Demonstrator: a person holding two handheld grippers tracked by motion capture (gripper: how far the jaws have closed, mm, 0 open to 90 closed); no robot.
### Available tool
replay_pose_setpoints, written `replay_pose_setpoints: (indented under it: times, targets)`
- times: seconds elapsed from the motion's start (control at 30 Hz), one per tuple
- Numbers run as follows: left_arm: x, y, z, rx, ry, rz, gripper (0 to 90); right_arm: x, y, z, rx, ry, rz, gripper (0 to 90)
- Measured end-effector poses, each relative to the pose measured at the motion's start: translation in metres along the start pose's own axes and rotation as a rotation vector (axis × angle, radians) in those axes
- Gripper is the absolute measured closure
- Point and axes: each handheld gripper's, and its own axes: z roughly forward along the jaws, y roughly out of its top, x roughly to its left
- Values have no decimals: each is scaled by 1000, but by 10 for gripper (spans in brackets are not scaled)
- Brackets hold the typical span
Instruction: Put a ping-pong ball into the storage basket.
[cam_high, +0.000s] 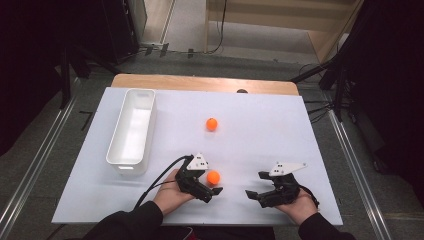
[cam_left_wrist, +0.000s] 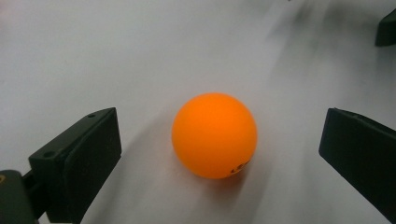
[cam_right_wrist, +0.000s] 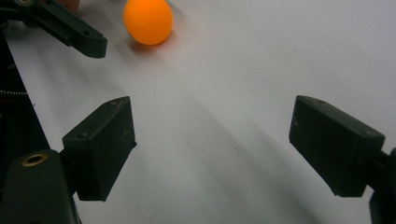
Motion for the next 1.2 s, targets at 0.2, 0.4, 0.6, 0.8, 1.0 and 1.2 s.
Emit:
replay_pose_setpoints:
  times: [0.2, 0.4, 0.6, 0.8, 1.0, 1.2]
  targets:
    - [-2, -1, 3, 22, 18, 12, 0, 0, 0, 0, 7, 0, 0, 131]
    - [-3, -1, 5, 42, 43, 16, 0, 1, 0, 1, 9, 0, -9, 131]
    - [-11, 1, 11, 106, 118, 76, 2, 1, 0, 1, 14, 1, -8, 131]
    - [-13, 1, 13, 112, 131, 92, 2, 1, 0, 1, 16, 1, -8, 131]
    - [-14, 0, 11, 105, 127, 102, 7, 1, 0, 2, 18, 1, -13, 131]
    - [-14, -1, 8, 70, 130, 92, 173, 1, 0, 2, 18, 1, -17, 131]
